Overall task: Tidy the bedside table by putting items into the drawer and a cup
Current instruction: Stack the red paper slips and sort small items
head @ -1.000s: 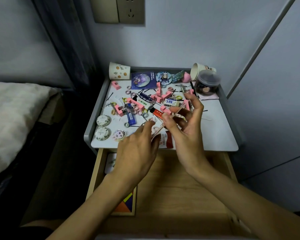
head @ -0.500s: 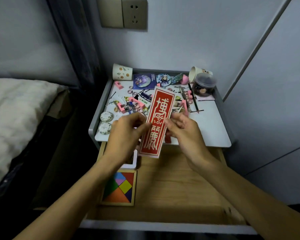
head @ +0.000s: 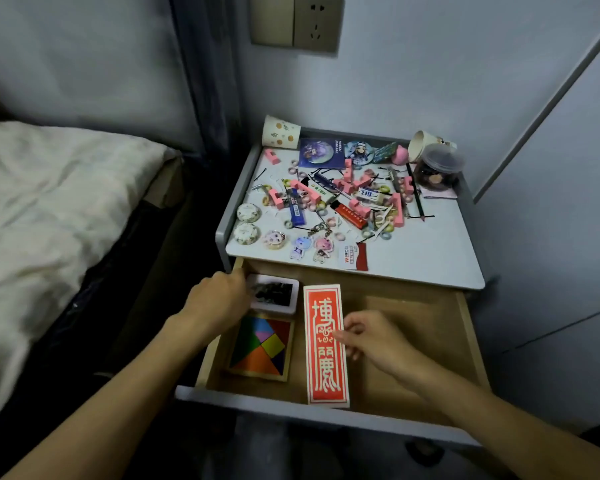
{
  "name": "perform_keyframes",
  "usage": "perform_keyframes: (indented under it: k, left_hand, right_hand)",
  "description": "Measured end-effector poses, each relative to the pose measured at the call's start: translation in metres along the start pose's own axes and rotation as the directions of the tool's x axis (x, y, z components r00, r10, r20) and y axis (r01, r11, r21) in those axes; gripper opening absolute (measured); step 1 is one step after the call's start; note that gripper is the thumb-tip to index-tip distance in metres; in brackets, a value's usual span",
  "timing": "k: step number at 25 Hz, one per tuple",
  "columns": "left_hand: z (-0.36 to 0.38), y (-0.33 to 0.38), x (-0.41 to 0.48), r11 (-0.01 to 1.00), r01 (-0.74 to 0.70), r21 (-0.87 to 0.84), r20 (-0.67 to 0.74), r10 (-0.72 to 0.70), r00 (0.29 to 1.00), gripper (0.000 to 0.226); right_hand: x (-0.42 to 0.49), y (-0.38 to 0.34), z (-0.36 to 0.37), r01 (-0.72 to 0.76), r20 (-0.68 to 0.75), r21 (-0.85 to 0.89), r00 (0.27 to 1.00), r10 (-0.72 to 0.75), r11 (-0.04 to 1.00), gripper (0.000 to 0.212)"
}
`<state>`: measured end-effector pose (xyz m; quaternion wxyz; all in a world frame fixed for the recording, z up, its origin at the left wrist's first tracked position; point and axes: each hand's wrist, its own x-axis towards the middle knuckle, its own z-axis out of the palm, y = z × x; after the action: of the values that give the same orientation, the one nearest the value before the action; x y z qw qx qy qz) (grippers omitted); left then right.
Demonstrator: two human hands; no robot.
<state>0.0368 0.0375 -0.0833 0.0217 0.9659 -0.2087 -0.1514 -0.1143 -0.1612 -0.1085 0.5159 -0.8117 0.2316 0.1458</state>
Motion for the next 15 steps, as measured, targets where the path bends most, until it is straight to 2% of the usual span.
perform_keyframes:
  k: [3,5,11,13,15]
  left_hand:
    - [0.016,0.000,0.008,0.995,-0.095,0.018,-0.047,0.096,0.994,0.026]
    - [0.016,0.000,0.008,0.993,-0.110,0.034,-0.074,0.112,0.991,0.025]
    - [0.016,0.001,0.012,0.988,-0.125,0.086,-0.049,0.129,0.990,0.025]
    - [0.017,0.001,0.013,0.988,-0.129,0.086,-0.052,0.133,0.990,0.024]
    - [0.017,0.002,0.013,0.988,-0.133,0.080,-0.058,0.138,0.989,0.023]
  right_hand:
    - [0.028,0.019,0.014,-0.190,0.024,0.168,0.982,0.189,0.967,0.011]
    - [0.049,0.024,0.019,-0.256,0.000,0.218,0.965,0.262,0.942,0.014]
    - [0.090,0.030,0.030,-0.288,-0.069,0.080,0.953,0.294,0.954,0.024]
    - [0.094,0.027,0.036,-0.272,-0.104,0.027,0.956,0.274,0.962,0.020]
    - [0.094,0.026,0.039,-0.254,-0.142,-0.008,0.958,0.250,0.967,0.008]
